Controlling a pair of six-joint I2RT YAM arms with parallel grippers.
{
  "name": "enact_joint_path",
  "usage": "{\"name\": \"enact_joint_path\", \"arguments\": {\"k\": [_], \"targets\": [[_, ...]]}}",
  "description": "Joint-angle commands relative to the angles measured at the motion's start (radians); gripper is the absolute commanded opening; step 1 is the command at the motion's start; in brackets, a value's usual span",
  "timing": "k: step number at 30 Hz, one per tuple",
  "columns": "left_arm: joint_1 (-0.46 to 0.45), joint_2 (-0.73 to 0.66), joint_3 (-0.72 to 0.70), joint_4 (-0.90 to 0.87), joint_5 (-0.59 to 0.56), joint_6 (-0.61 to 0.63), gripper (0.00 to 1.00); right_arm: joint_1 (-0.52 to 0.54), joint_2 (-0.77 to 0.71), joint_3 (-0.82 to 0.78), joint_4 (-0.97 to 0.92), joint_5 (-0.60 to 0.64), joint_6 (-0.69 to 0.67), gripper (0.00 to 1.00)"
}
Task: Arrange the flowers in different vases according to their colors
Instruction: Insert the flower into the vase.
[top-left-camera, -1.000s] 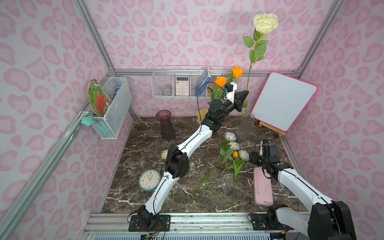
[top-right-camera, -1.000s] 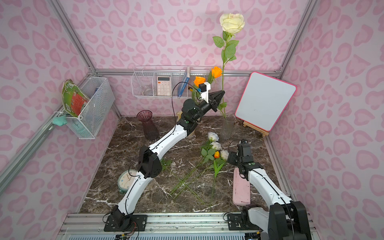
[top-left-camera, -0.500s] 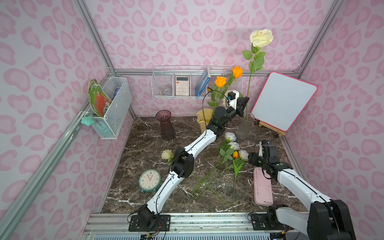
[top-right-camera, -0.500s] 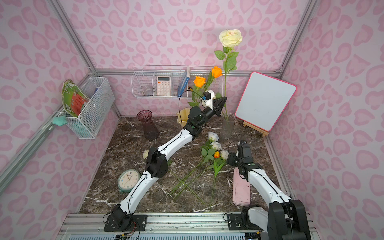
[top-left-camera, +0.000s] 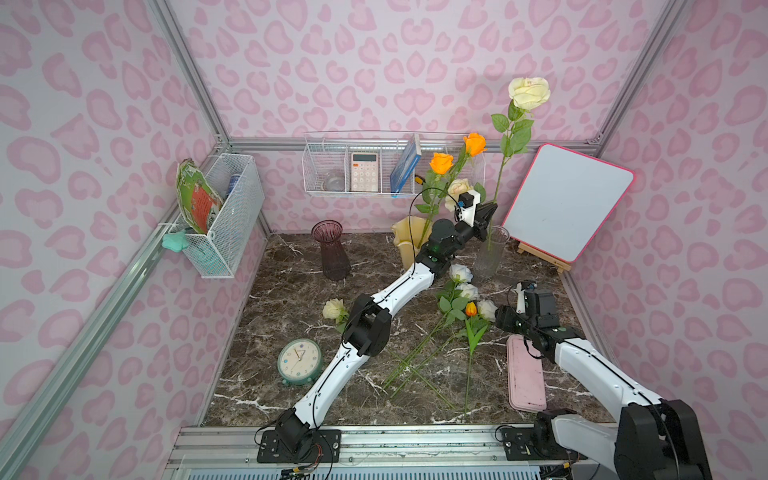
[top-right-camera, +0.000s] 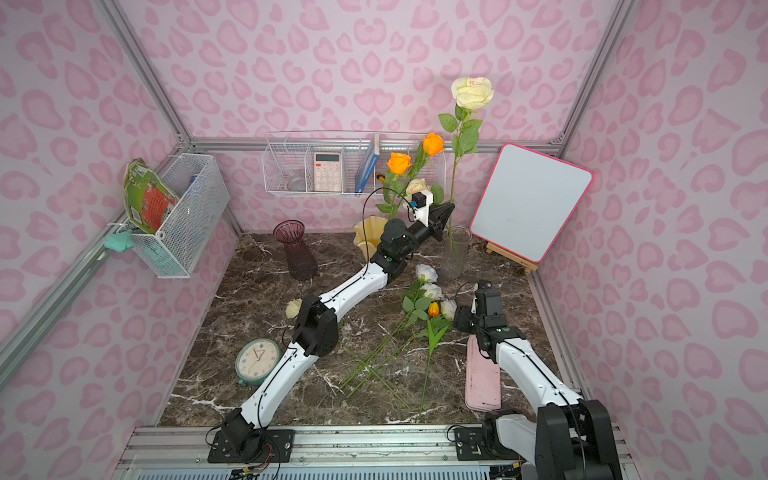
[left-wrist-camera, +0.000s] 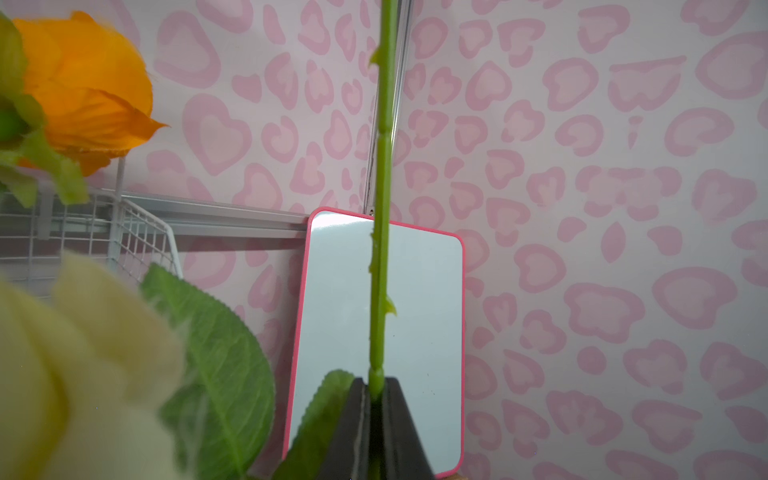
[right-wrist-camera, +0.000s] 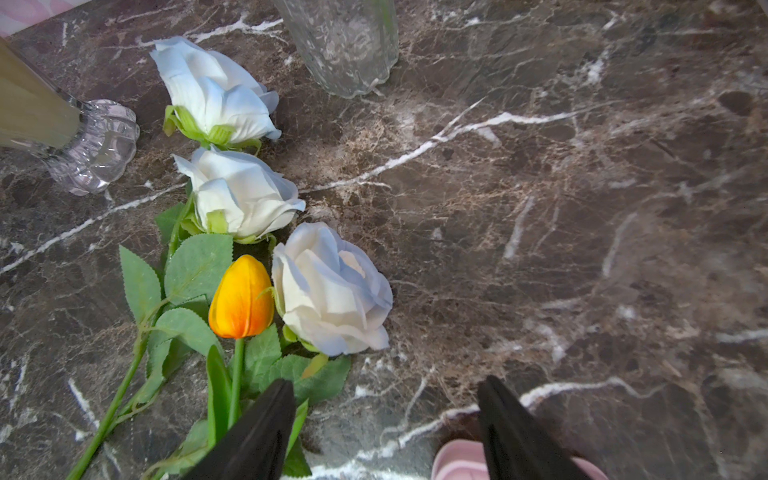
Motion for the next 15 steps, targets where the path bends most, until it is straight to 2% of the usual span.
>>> {"name": "enact_joint_path", "arguments": {"k": [1, 5, 15], "targets": [[-0.004, -0.052, 0.001, 0.061, 0.044, -0.017, 0.0, 0.001, 0.006, 0.001, 0.025, -0.009, -0.007, 0.72], [-0.015, -0.081, -0.003, 0.083, 0.031, 0.009, 0.0, 0.0, 0.003, -0.002, 0.026, -0.015, -0.008, 0.72], [-0.019, 0.014, 0.068, 0.036, -0.019, 0.105, 0.0, 0.0, 0.001, -0.012, 0.044, -0.032, -0.014, 0.72]]}}
